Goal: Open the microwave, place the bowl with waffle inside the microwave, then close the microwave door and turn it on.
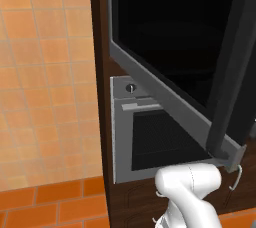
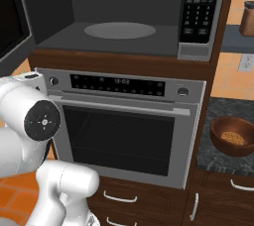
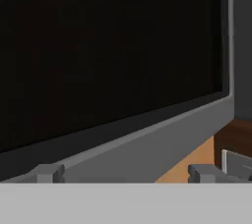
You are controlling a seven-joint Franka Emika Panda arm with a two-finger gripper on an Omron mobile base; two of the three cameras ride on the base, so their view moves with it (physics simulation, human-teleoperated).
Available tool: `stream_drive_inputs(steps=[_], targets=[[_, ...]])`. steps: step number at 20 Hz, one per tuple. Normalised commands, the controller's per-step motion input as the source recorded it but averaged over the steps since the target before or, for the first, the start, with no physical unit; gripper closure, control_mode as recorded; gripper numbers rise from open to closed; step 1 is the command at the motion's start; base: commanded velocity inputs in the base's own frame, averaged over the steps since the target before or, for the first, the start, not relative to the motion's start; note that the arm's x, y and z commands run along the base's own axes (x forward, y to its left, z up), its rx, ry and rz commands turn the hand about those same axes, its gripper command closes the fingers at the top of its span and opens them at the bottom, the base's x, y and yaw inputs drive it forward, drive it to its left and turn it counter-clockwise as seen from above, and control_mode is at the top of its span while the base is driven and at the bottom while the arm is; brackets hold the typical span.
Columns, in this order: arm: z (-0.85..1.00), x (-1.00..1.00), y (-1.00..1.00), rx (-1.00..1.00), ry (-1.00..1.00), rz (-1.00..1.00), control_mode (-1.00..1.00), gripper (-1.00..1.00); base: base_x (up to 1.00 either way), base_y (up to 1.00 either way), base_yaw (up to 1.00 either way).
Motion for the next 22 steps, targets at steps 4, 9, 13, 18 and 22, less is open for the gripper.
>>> stream_drive_inputs(steps=[4, 9, 13, 18, 22], targets=[[0.0, -0.04, 0.92, 0.0, 0.08, 0.01, -1.0, -1.0, 0.0, 0.0, 0.0], [0.0, -0.01, 0.74, 0.0, 0.03, 0.0, -1.0, -1.0, 0.0, 0.0, 0.0], [0.0, 0.0, 0.12, 0.0, 0.0, 0.0, -1.0, -1.0, 0.0, 0.0, 0.0], [0.0, -0.22, -0.11, 0.0, 0.0, -0.02, -1.0, -1.0, 0.0, 0.0, 0.0], [0.23, -0.34, -0.92, 0.0, 0.02, -0.17, -1.0, -1.0, 0.0, 0.0, 0.0]])
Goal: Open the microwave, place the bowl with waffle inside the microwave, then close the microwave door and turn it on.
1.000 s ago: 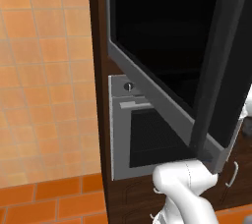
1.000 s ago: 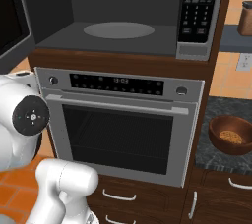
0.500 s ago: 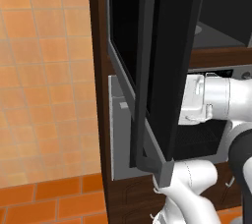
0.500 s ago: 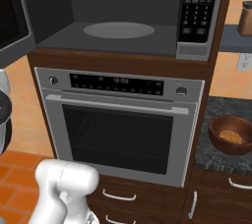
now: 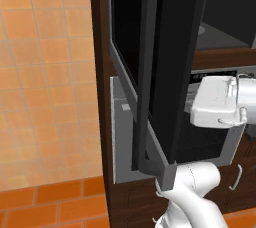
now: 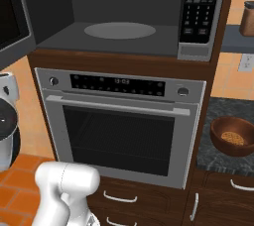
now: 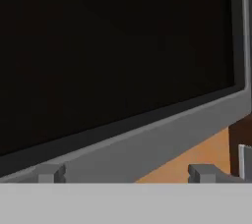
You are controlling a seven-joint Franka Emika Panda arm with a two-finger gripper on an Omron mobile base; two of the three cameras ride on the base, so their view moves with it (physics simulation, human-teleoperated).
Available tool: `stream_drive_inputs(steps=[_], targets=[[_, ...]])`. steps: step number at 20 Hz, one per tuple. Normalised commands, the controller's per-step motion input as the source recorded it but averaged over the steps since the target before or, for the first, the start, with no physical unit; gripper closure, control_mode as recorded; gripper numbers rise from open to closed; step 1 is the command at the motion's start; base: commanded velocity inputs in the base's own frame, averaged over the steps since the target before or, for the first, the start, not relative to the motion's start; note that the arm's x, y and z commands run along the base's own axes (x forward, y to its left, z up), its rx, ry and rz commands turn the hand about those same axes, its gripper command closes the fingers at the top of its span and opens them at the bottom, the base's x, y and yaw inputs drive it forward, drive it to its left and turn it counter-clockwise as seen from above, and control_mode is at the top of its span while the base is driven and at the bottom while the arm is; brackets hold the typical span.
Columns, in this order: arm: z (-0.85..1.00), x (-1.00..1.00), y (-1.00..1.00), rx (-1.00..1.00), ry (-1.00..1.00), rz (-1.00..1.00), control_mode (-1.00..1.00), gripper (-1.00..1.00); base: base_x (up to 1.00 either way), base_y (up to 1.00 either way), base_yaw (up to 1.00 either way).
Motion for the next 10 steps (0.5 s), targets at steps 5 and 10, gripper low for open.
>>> stream_drive_inputs(steps=[5, 10], targets=[[0.13, -0.03, -1.0, 0.05, 0.22, -0.37, -1.0, -1.0, 0.0, 0.0, 0.0], [0.0, -0.08, -1.0, 0.15, 0.34, -0.49, -1.0, -1.0, 0.0, 0.0, 0.0]])
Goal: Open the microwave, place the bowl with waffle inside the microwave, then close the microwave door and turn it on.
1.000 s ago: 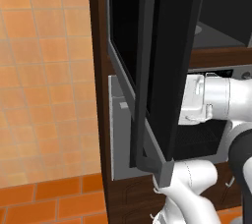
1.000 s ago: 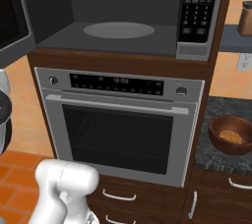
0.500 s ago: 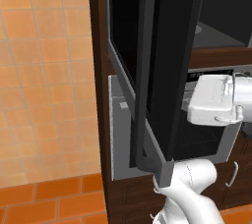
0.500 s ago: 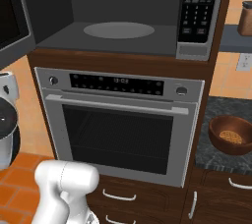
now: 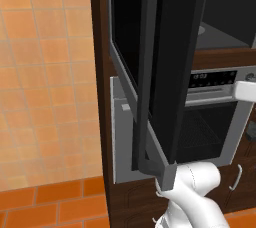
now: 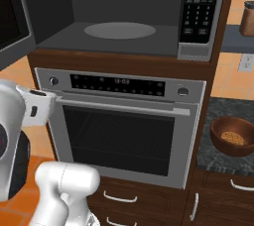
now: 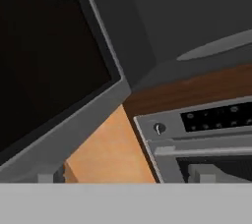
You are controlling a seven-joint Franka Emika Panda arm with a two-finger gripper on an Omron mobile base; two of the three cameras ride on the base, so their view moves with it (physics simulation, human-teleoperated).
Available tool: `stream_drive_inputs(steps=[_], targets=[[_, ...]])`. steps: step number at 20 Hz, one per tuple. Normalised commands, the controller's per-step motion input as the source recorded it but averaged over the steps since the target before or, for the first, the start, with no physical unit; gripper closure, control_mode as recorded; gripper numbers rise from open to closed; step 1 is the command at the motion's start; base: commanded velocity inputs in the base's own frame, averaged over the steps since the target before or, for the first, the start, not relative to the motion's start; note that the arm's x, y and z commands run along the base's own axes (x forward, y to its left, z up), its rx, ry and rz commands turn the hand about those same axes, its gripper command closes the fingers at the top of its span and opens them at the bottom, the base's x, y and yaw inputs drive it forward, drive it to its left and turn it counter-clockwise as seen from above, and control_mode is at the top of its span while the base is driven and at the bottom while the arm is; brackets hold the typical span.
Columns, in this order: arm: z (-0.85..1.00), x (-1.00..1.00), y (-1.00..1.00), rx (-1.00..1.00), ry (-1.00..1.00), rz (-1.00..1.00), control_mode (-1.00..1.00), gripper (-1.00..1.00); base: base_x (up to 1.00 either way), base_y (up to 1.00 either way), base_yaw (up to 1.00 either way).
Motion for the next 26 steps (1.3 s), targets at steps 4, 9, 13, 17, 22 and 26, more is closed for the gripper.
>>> stream_drive_inputs(steps=[4, 9, 13, 17, 22, 26], targets=[[0.0, -0.17, -1.0, 0.22, 0.47, -0.57, -1.0, -1.0, 0.0, 0.0, 0.0], [-0.06, -0.11, -1.0, 0.15, 0.46, -0.53, -1.0, -1.0, 0.0, 0.0, 0.0], [-0.31, -0.1, -1.0, 0.1, 0.37, -0.42, -1.0, -1.0, 0.0, 0.0, 0.0], [-0.54, -0.03, -1.0, 0.12, 0.22, -0.2, -1.0, -1.0, 0.0, 0.0, 0.0], [-0.83, 0.0, -1.0, 0.23, 0.05, -0.02, -1.0, -1.0, 0.0, 0.0, 0.0], [-0.7, 0.0, -0.9, 0.15, 0.0, 0.0, -1.0, -1.0, 0.0, 0.0, 0.0]])
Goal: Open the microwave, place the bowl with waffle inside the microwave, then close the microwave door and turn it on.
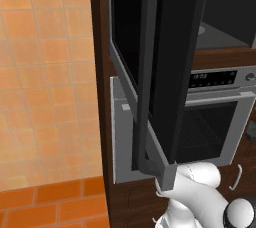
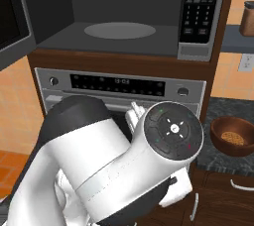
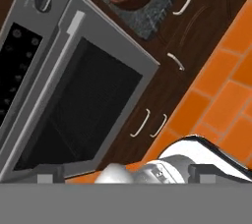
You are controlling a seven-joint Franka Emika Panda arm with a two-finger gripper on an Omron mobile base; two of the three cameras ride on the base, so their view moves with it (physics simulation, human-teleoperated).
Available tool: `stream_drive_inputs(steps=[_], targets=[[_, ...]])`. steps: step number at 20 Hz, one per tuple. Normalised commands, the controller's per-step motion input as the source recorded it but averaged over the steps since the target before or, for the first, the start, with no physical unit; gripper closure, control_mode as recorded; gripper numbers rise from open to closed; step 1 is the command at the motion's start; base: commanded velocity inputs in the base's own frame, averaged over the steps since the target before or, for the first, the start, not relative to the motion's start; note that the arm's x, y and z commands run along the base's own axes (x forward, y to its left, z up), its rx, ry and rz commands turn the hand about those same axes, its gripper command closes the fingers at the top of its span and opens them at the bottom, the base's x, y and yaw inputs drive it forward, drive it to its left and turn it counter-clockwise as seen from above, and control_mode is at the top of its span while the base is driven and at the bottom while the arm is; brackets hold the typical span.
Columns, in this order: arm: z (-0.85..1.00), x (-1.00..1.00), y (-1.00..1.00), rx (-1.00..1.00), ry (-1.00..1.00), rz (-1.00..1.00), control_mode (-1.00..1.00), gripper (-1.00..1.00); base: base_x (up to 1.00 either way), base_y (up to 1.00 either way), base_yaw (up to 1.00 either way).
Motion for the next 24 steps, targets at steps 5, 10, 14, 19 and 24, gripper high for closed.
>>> stream_drive_inputs(steps=[5, 10, 14, 19, 24], targets=[[-0.25, 0.19, -0.71, 0.13, 0.04, 0.0, -1.0, -1.0, 0.0, 0.0, 0.0], [-0.09, 0.47, -0.42, 0.09, 0.05, 0.0, -1.0, -1.0, 0.0, 0.0, 0.0], [-0.58, 0.73, -0.24, 0.04, 0.0, 0.0, -1.0, -1.0, 0.0, 0.0, 0.0], [-0.69, 0.61, -0.18, 0.03, 0.0, -0.02, -1.0, -1.0, 0.0, 0.0, 0.0], [-0.11, 0.52, -0.4, 0.12, 0.0, -0.05, -1.0, -1.0, 0.0, 0.0, 0.0]])
